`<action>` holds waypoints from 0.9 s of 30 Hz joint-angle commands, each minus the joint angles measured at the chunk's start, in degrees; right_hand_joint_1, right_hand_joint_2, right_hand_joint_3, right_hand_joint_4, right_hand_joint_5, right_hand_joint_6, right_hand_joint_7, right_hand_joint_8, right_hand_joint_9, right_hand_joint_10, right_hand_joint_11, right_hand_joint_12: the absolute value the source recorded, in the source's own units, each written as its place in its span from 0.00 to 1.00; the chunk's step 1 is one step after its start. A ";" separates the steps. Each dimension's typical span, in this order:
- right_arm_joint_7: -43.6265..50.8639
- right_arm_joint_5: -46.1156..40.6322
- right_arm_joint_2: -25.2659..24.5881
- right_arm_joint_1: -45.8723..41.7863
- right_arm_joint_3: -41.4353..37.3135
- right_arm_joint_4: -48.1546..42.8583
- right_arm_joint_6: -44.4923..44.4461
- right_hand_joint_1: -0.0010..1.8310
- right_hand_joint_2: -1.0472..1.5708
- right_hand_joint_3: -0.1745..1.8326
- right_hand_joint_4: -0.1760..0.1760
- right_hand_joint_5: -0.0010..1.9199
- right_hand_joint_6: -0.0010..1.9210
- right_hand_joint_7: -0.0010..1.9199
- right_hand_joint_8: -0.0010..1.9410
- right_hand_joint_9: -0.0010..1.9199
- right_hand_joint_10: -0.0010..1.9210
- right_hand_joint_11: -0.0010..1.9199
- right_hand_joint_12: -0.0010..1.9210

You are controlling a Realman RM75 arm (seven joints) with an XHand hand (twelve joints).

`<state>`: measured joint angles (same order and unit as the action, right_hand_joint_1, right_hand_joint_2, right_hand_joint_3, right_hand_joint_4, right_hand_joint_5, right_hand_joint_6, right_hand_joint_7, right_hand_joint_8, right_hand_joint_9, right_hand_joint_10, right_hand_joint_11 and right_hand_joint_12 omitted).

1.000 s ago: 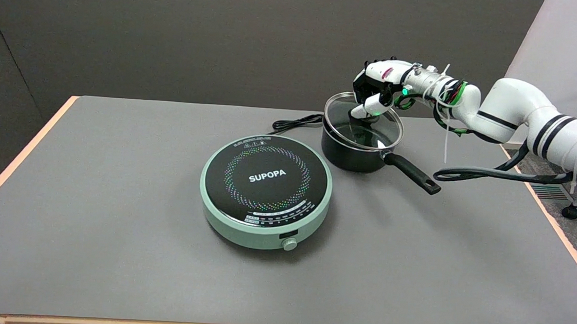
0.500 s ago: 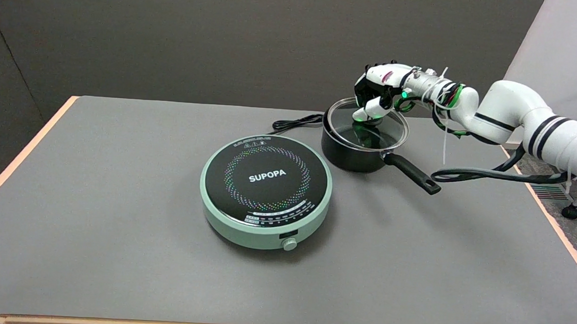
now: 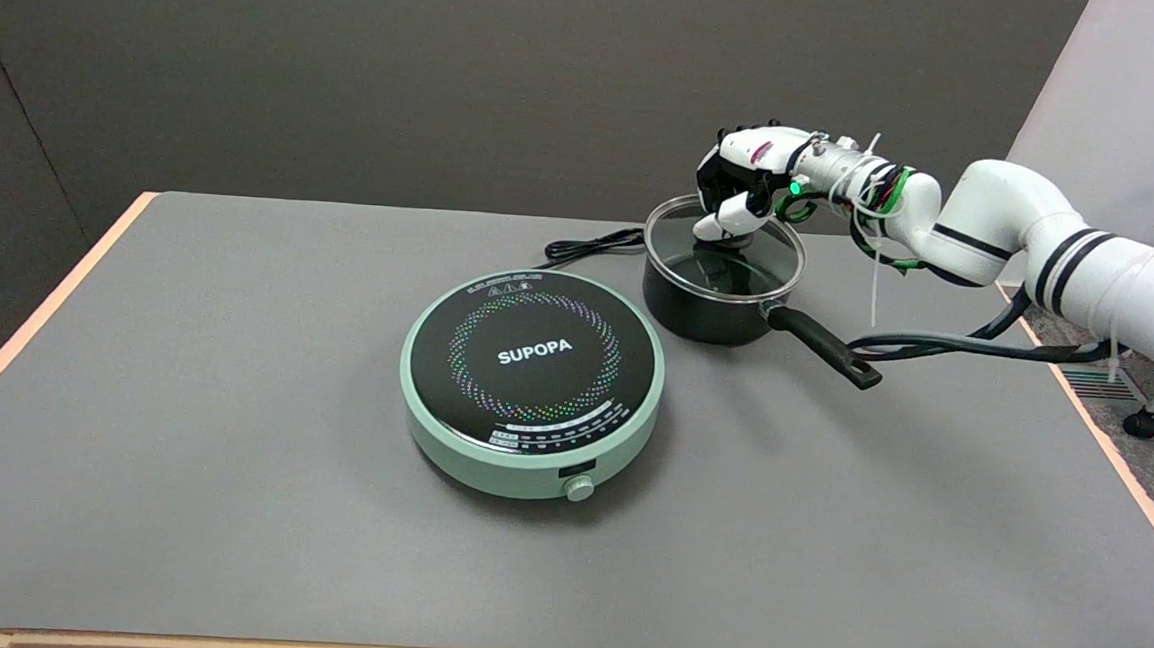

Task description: Place the pot lid onto the pot.

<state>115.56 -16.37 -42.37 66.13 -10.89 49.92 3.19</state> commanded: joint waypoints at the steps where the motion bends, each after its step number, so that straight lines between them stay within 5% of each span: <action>1: 0.00 0.04 -2.24 -0.19 0.17 -2.33 0.43 0.65 0.81 0.19 0.43 0.39 0.69 0.50 0.58 0.47 0.89 0.18 1.00; 27: 0.00 0.04 -1.68 -1.22 -0.39 -3.49 0.48 0.65 0.81 0.19 0.44 0.39 0.69 0.50 0.58 0.47 0.89 0.18 1.00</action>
<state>115.56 -16.42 -44.07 65.39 -10.83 47.27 3.41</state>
